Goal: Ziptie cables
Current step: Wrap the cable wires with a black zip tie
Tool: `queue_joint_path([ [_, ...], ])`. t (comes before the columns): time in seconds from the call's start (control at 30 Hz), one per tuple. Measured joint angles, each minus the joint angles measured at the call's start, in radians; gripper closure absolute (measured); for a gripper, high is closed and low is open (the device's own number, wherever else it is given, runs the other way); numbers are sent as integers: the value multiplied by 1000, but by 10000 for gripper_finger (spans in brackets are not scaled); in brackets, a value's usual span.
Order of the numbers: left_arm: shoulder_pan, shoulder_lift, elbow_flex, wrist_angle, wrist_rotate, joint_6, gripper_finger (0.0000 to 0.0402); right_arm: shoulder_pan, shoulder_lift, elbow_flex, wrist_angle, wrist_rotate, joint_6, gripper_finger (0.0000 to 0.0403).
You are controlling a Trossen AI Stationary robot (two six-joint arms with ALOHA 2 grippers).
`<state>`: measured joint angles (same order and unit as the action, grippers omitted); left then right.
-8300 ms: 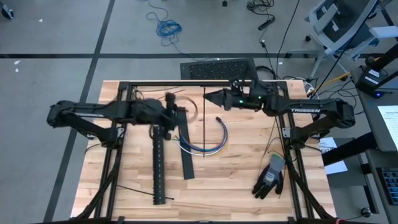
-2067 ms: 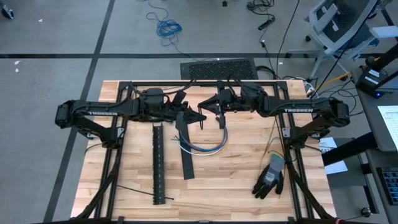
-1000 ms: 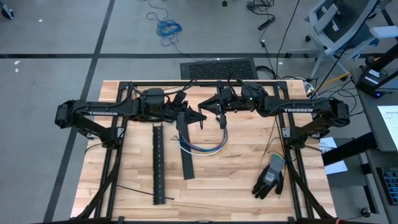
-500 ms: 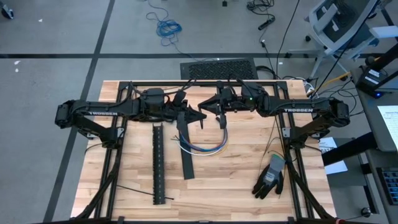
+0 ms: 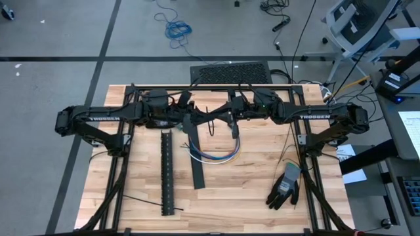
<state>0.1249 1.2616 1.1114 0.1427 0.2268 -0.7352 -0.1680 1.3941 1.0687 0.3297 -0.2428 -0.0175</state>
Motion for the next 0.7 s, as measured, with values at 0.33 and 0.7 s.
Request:
queue_joint_path([
  [0.33, 20, -1, 0, 0, -12, 17, 402, 0, 0, 0, 1, -35, -9, 403],
  [0.7, 21, -2, 0, 7, -38, 18, 349, 0, 0, 0, 12, -43, -6, 403],
])
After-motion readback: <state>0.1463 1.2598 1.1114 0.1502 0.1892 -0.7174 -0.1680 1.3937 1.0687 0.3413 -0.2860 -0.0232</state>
